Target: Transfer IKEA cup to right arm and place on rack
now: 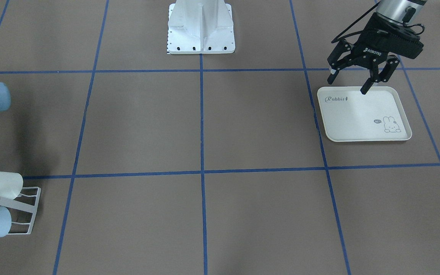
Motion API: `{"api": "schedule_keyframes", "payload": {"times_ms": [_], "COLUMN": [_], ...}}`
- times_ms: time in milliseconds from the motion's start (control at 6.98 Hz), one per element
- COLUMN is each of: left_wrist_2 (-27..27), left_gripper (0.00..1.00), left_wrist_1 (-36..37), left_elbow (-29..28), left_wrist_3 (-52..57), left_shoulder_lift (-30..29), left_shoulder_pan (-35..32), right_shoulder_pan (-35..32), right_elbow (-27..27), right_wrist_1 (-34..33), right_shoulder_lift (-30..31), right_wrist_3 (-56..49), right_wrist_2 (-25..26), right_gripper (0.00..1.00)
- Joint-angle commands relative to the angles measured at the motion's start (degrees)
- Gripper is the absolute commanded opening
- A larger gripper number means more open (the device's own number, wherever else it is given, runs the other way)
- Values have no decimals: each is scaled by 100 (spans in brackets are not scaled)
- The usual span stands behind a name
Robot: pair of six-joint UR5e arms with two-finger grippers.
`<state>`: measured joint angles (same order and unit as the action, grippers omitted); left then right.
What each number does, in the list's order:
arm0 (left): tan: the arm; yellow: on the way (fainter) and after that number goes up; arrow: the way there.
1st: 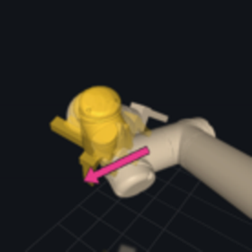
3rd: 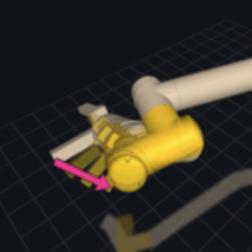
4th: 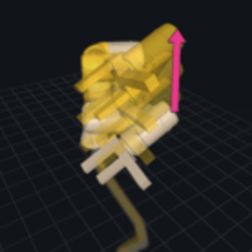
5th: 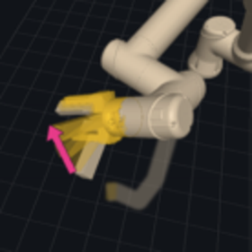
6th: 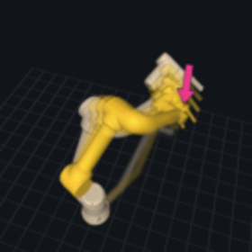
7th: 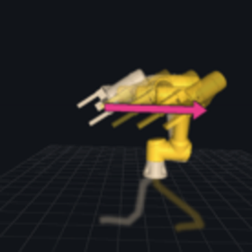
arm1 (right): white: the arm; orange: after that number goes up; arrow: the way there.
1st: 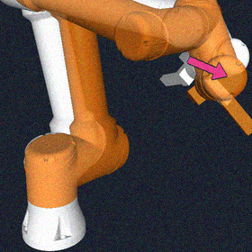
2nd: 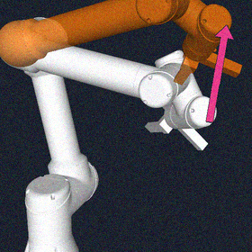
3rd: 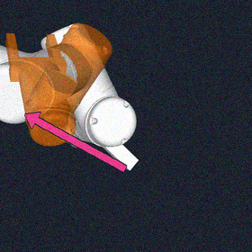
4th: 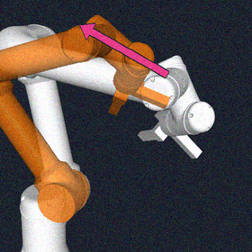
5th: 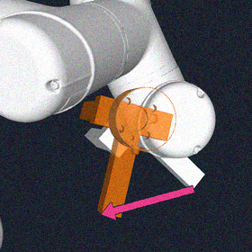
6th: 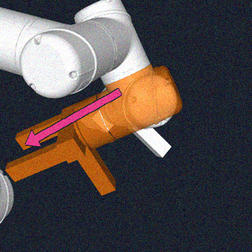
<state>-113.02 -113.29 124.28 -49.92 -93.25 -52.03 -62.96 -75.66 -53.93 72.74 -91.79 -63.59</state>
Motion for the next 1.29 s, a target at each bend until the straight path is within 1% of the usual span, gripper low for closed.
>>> {"api": "schedule_keyframes", "payload": {"times_ms": [0,1146], "left_wrist_2": [0,0], "left_gripper": [100,100], "left_wrist_1": [0,-18], "left_elbow": [0,0], "left_wrist_3": [0,9], "left_shoulder_lift": [9,0], "left_shoulder_pan": [0,0], "right_shoulder_pan": [134,310], "right_elbow": [7,7], "right_wrist_1": [5,5], "right_shoulder_lift": [4,136], "right_wrist_3": [12,65], "right_wrist_2": [241,681], "right_gripper": [18,18]}}
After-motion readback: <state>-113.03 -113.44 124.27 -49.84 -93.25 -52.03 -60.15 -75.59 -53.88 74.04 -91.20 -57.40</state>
